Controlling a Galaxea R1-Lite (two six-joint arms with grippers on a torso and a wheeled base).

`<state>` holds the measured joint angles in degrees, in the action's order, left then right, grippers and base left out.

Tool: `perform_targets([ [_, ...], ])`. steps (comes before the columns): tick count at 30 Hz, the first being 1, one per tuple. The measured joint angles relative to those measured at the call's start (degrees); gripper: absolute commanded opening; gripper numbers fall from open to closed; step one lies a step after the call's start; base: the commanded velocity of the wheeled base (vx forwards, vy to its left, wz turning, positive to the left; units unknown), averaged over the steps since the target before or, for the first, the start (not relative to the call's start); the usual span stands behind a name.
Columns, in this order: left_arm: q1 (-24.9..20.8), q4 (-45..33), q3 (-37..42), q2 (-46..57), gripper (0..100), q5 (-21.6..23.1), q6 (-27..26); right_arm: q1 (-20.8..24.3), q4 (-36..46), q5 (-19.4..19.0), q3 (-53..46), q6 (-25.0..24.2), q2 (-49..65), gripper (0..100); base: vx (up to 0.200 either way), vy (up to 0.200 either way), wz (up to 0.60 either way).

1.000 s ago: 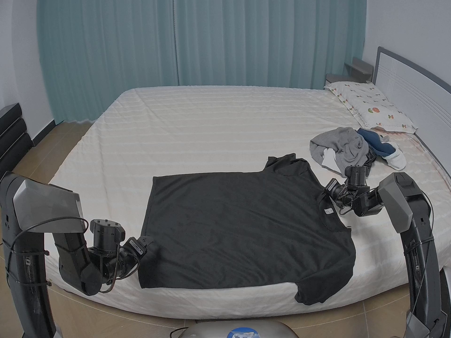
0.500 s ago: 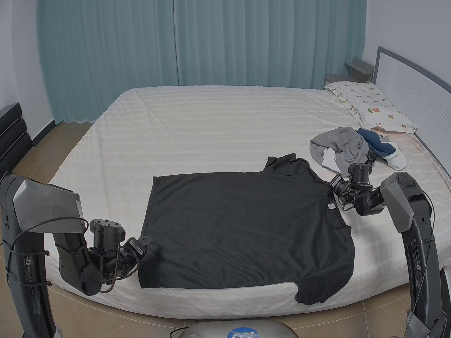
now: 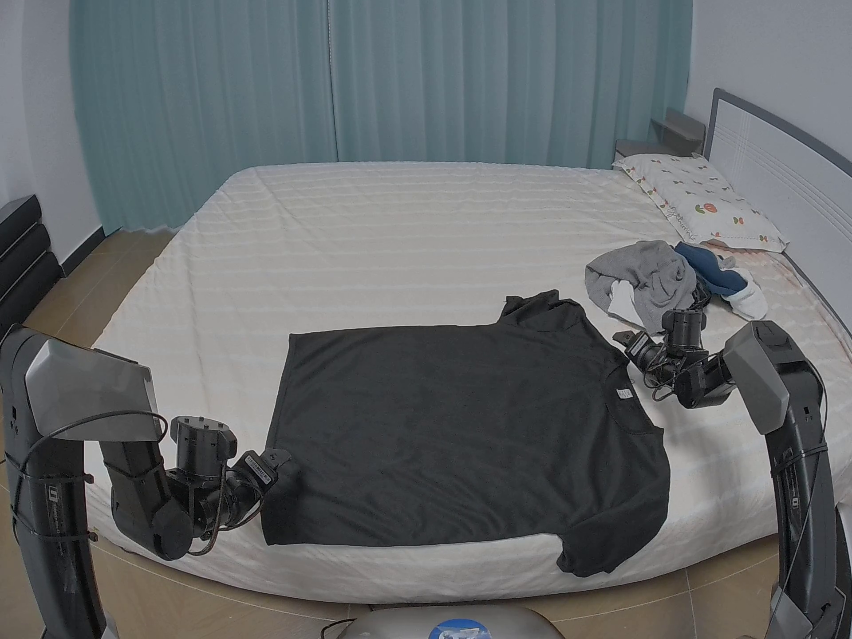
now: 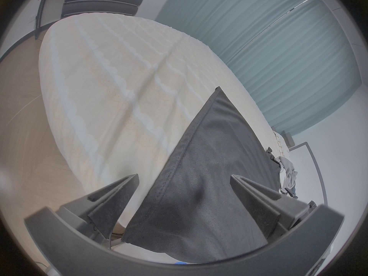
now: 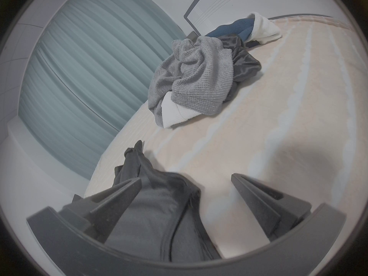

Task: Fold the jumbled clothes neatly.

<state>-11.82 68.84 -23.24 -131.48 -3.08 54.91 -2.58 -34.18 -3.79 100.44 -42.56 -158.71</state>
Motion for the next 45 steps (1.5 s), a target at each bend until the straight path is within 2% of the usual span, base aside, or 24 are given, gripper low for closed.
perform_targets([
  [5, -0.3, 0.2, 1.0, 0.0, 100, 0.6, -1.4, -0.9, -1.9, -1.7, -9.4, 0.8, 4.6, 100, 0.000, 0.000, 0.00],
  [10, -0.5, 2.0, 3.7, 0.0, 100, 3.2, -4.8, -2.1, -6.1, -4.2, -21.3, 1.8, 10.5, 100, 0.000, 0.000, 0.00],
  [22, -0.9, 9.3, 11.5, -0.6, 100, 8.2, -11.8, -4.5, -16.8, -14.5, -52.0, 3.0, 26.9, 100, 0.000, 0.000, 0.00],
  [30, -1.0, 10.6, 14.2, -1.0, 100, 11.1, -14.7, -4.9, -24.3, -19.2, -68.8, 4.7, 34.3, 100, 0.000, 0.000, 0.00],
  [35, -1.0, 10.9, 15.7, -1.0, 100, 12.5, -16.8, -5.0, -28.7, -23.2, -75.2, 5.9, 35.6, 100, 0.000, 0.000, 0.00],
  [45, -1.0, 11.0, 17.0, -1.4, 100, 15.1, -23.1, -3.4, -31.3, -24.0, -79.1, 6.2, 35.3, 100, 0.000, 0.000, 0.00],
])
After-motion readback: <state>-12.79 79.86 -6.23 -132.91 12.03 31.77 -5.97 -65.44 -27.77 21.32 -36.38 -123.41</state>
